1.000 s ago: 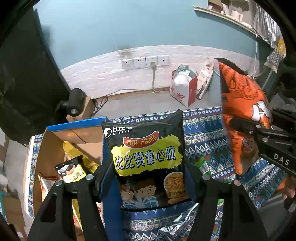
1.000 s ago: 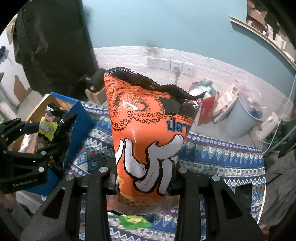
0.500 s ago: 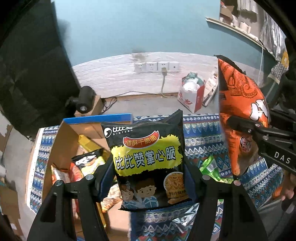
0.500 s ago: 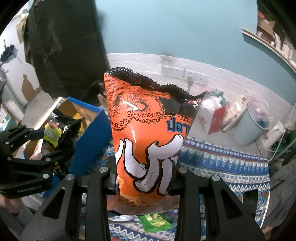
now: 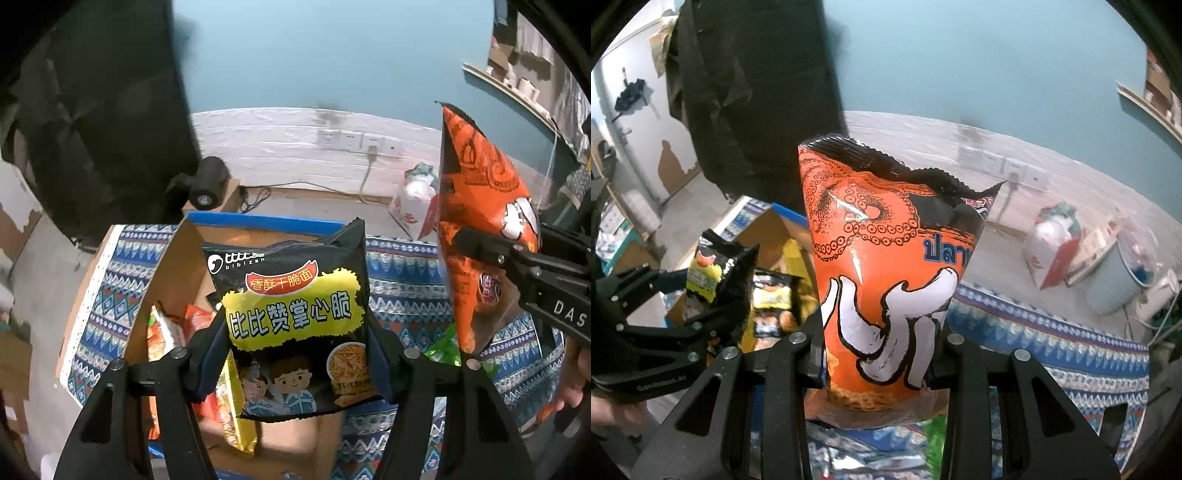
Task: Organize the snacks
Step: 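Carry both bags over the box and open both tools to drop them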
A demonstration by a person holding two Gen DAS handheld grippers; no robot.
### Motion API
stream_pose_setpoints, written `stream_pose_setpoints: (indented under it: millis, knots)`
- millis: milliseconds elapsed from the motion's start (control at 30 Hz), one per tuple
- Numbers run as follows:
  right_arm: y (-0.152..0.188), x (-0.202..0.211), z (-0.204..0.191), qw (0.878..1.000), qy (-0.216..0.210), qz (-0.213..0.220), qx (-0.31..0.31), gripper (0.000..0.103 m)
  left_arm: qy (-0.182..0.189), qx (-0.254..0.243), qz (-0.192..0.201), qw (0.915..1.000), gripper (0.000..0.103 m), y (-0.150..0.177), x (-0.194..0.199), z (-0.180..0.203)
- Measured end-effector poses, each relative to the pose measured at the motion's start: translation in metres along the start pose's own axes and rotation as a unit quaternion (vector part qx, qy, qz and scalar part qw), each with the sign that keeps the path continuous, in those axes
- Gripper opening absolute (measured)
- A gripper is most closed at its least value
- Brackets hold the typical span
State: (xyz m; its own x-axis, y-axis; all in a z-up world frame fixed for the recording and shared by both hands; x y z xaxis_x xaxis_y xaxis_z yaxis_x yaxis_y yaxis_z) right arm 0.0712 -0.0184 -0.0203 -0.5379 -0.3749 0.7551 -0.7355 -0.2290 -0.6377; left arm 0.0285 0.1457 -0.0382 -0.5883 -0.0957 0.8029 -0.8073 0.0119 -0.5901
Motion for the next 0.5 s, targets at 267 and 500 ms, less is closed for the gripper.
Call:
stream_pose_setpoints:
  millis: [267,500]
  knots:
    - [-0.014,-0.029,-0.028,1.000,-0.026,-0.008,0.011,0.033,-0.015,0.029,-0.013,0.9994,0.067,0.011,-0.008,-0.035]
    - [-0.024,-0.054,-0.057,0.999,-0.045,-0.018,0.022,0.033,-0.029,0.055,-0.029,0.9977,0.067,0.018,-0.019,-0.064]
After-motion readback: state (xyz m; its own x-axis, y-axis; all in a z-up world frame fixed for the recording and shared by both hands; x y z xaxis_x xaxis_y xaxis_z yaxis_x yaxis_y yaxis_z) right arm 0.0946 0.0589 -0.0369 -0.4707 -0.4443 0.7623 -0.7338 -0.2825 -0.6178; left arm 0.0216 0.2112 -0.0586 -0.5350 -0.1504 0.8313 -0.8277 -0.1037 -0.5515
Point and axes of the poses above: each gripper's, at about its wrist camera, not at the fingertips, and x roughly against the way its jaws point, z to its right, y to its underside, the point moved 2 cm from there along -x, roughly the way its jaws point, and after that the axes turned 7 degrees about -y, right-handed, at the moved point
